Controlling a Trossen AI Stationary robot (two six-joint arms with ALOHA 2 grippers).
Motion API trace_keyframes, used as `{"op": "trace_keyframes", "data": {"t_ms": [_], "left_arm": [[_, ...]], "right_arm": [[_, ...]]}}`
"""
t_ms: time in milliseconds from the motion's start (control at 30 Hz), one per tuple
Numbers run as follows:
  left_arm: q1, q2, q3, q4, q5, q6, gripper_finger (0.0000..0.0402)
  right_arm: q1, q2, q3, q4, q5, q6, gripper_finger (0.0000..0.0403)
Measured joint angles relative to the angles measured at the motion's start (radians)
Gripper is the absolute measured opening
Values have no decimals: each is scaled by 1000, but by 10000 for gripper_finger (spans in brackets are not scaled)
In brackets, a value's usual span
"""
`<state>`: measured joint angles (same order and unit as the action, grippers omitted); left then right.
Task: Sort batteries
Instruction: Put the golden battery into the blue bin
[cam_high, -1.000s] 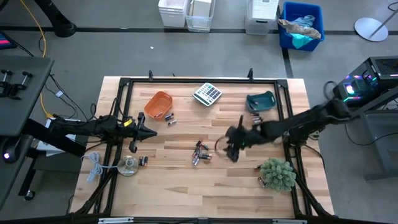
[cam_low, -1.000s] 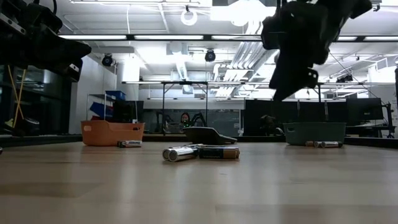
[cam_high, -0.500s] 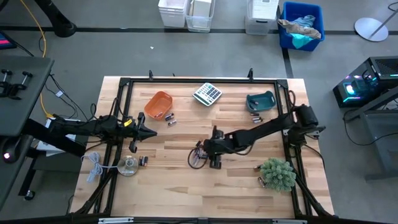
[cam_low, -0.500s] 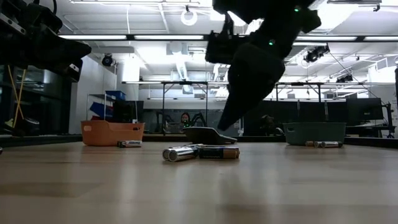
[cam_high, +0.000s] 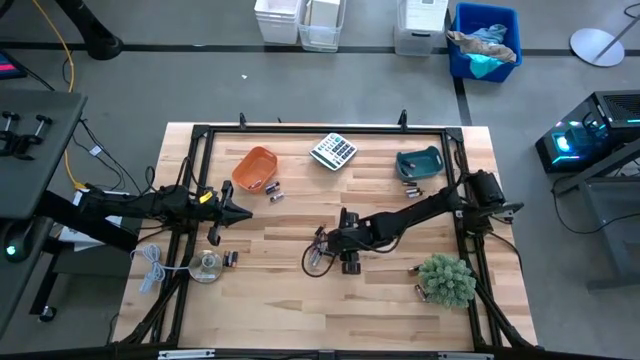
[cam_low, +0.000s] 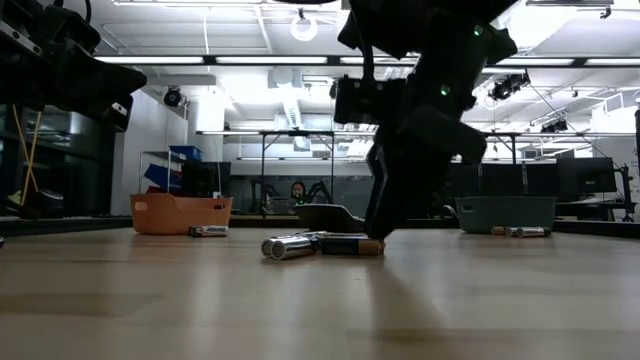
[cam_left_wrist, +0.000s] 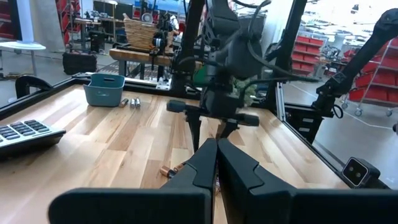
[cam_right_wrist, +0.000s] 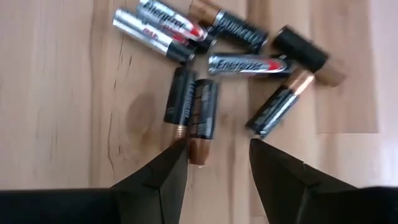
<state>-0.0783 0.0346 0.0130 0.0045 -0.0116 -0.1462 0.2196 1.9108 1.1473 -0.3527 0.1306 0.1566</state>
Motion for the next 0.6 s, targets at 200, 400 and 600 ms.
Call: {"op": "trace_keyframes", "data": {"t_ms": [200, 400, 600], "left_arm": [[0, 0, 0, 0, 0, 0, 5], [0, 0, 0, 0, 0, 0, 5], [0, 0, 0, 0, 0, 0, 5]], "right_arm": [[1, 18, 0, 6, -7, -4, 167], [4, 32, 1, 10, -1, 0, 134], [-11, 30, 22, -39, -86, 128, 34]]}}
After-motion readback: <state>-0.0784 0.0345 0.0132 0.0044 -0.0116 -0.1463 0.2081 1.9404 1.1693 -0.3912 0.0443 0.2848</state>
